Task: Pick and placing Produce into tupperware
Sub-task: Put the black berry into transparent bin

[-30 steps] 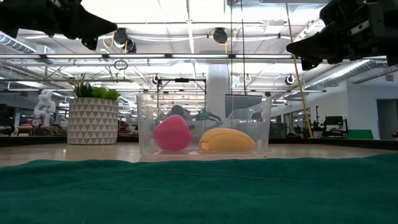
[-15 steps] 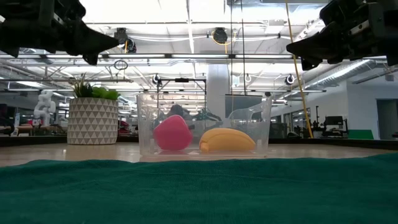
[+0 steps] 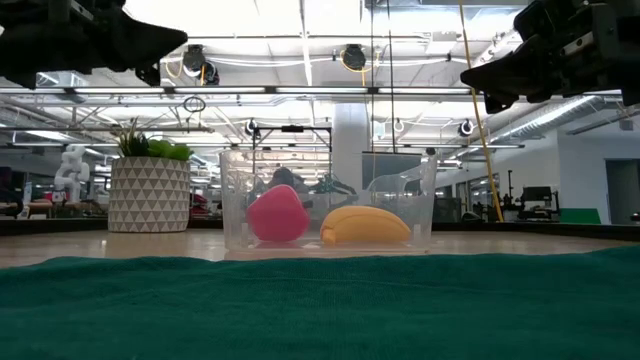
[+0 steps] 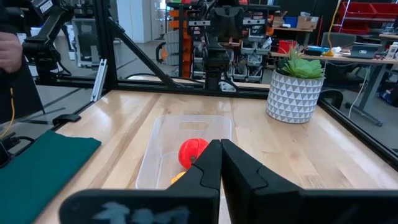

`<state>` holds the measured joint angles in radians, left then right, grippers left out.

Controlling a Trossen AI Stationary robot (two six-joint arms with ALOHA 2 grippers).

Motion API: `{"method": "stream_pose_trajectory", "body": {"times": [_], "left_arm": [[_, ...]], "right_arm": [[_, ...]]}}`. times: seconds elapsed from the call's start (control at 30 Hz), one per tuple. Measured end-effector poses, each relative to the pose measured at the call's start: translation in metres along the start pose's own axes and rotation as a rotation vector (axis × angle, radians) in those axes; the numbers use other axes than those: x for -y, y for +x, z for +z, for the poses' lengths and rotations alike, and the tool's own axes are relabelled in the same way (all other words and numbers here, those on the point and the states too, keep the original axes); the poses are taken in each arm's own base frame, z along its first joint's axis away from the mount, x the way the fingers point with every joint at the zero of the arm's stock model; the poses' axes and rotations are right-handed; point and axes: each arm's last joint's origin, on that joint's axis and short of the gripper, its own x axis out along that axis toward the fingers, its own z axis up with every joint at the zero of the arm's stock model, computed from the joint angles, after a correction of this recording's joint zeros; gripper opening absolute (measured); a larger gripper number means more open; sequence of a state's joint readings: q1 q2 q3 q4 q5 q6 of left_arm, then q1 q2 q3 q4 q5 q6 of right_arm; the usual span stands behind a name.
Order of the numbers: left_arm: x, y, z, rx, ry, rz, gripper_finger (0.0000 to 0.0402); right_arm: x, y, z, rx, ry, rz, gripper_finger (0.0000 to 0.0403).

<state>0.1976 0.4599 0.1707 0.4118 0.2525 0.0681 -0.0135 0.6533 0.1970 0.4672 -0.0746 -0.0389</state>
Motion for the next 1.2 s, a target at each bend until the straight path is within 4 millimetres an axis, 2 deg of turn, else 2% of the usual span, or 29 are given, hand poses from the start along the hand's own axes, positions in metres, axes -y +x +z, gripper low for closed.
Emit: {"method": "stream_pose_trajectory", "body": {"times": [0.23,0.67,0.83,1.2], "left_arm": [[0.003,-0.005,-0.019,0.034,-0.026,-0.003,0.0],[0.005,-0.005,-0.032,-0.084,-0.086,-0.008,0.0],[0.01,-0.005,-0.041,-0.177,-0.039,-0.001,0.0],[0.028,-0.005,-0.045,-0.18,0.096,0.033,0.0]], "right_arm": [[0.0,0.0,0.0,0.0,0.0,0.0,0.0],[0.002,0.001,0.0,-0.005,0.001,-0.077,0.0],[0.002,0.002,-0.003,-0.026,0.001,-0.077,0.0],[0.002,0.005,-0.004,-0.028,0.002,-0.077,0.0]]}}
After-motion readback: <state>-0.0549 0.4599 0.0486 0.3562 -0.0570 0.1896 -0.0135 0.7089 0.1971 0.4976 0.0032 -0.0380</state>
